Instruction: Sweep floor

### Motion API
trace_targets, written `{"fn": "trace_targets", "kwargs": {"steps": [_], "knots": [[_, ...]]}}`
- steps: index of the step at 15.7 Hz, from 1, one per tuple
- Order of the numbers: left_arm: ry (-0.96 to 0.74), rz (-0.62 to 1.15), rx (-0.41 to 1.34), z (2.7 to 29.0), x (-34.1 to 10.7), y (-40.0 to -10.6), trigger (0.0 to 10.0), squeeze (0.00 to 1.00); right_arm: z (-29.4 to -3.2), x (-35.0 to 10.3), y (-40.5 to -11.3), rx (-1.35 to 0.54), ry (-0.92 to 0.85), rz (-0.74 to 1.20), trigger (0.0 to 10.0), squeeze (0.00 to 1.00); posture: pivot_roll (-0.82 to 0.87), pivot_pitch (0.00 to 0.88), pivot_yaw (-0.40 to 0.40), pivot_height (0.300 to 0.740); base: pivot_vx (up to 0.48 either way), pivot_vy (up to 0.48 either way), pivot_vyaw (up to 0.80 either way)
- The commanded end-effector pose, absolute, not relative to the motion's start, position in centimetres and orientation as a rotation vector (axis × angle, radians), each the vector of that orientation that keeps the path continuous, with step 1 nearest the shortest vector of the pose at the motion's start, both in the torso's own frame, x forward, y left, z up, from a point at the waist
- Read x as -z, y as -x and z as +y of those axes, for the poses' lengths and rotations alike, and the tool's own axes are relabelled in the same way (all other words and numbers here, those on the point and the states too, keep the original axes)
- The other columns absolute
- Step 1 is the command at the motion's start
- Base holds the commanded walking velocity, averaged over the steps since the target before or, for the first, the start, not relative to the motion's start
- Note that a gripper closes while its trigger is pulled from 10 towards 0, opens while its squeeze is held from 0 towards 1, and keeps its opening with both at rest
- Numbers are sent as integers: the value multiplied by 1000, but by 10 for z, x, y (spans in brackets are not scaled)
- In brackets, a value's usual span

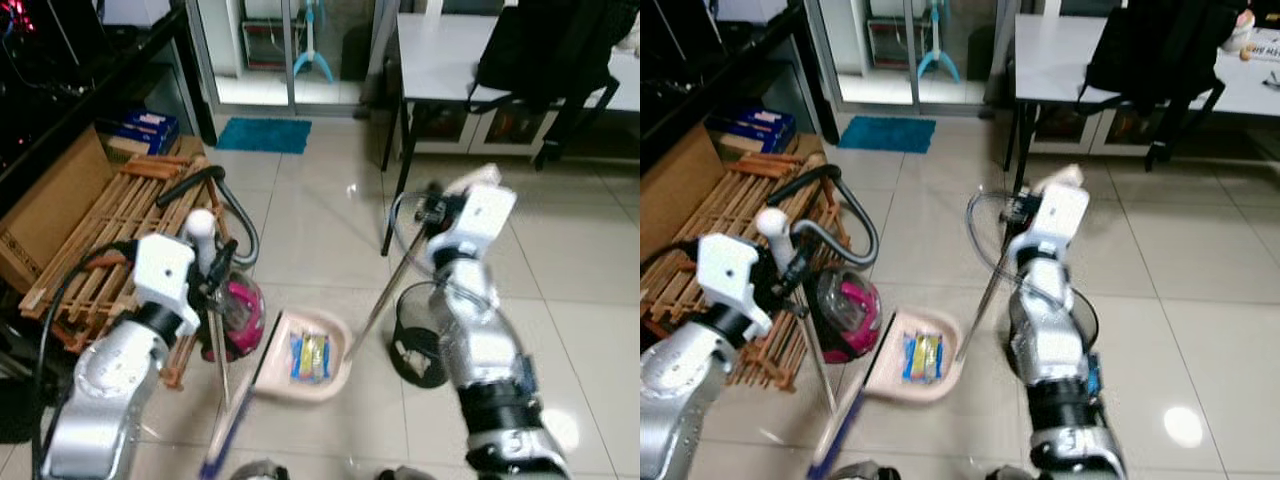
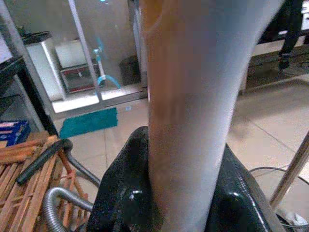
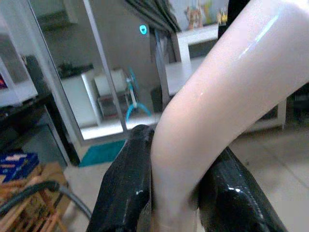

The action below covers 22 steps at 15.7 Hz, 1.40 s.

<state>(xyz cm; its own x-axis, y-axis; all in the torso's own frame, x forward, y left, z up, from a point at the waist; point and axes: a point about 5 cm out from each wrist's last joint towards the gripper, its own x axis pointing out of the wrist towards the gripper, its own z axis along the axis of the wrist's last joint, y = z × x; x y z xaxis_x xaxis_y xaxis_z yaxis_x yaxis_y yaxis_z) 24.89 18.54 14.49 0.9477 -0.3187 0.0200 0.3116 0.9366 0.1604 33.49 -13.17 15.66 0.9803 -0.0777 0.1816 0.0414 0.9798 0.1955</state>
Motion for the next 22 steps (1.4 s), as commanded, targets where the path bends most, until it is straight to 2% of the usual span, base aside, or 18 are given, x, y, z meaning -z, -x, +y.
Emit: {"fn": "trace_targets", "kwargs": {"steps": [1,6,9,14,22], "knots": [[-180,-82,291,184,-150,-252,10000,0,-132,-180,-338,40,-199,-257,10000,0,-23,0,40,740,0,0,0],[-146,-92,233,180,-151,-257,10000,0,-150,-221,-341,60,-199,-314,10000,0,-29,0,43,740,0,0,0],[-189,-91,226,175,-148,-259,10000,0,-154,-248,-341,52,-180,-349,10000,0,-34,0,49,740,0,0,0],[-198,-89,220,170,-147,-262,10000,0,-152,-280,-338,22,-192,-361,10000,0,-38,0,42,740,0,-444,0],[-192,-100,220,164,-147,-265,10000,0,-161,-289,-335,57,-199,-354,10000,0,-42,0,39,740,0,-416,0]]}}
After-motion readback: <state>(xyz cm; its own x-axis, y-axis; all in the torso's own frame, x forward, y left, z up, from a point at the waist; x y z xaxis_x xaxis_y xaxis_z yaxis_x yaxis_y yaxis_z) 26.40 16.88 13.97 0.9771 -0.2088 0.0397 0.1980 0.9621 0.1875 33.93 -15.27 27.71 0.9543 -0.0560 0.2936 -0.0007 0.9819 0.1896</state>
